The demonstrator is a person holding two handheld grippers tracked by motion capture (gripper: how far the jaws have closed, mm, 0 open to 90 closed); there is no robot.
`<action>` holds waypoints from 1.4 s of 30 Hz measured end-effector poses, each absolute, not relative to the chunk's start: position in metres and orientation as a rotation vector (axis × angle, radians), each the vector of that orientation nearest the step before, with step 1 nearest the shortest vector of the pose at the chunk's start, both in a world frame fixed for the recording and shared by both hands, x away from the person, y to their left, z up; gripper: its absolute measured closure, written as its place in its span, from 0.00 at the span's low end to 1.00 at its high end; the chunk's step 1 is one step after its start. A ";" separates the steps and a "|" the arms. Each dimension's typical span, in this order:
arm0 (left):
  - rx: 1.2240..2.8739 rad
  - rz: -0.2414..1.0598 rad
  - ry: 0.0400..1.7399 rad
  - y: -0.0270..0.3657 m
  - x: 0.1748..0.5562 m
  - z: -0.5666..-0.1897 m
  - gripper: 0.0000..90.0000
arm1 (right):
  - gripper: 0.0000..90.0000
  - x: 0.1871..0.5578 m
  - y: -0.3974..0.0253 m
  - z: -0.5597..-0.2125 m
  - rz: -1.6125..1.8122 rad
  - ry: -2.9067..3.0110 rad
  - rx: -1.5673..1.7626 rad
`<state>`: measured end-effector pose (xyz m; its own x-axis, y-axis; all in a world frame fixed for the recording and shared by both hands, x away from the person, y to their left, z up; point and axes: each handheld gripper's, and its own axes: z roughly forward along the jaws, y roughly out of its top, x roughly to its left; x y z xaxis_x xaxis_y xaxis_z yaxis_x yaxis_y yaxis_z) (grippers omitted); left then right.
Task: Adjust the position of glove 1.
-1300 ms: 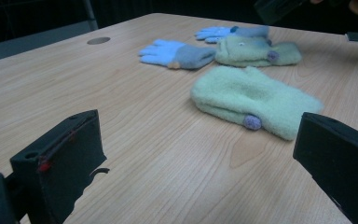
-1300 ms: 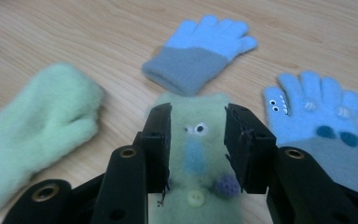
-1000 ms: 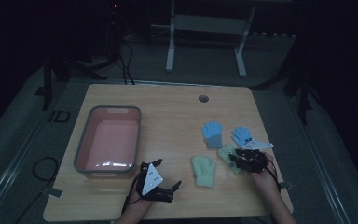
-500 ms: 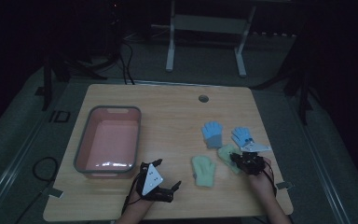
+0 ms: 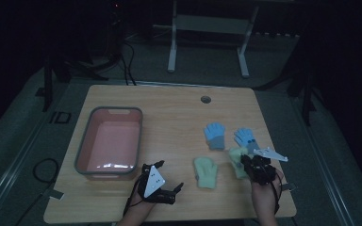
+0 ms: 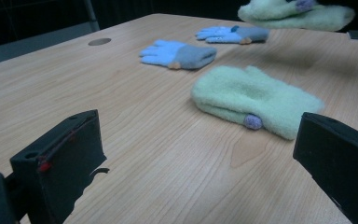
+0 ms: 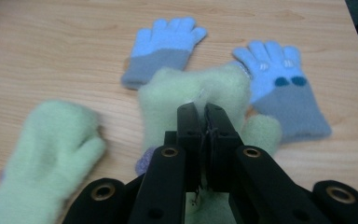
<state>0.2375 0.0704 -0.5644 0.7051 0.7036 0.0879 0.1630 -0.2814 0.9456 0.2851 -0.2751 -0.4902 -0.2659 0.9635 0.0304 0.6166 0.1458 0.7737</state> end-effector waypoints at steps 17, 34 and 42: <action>1.815 0.618 0.677 0.070 0.237 -0.564 0.02 | 0.96 0.263 -0.264 -0.522 0.872 1.878 1.623; 1.817 0.612 0.671 0.070 0.237 -0.564 0.02 | 0.71 0.273 -0.267 -0.538 0.837 1.988 1.565; 1.813 0.609 0.677 0.070 0.237 -0.564 0.02 | 0.68 0.279 -0.288 -0.520 0.884 2.073 1.460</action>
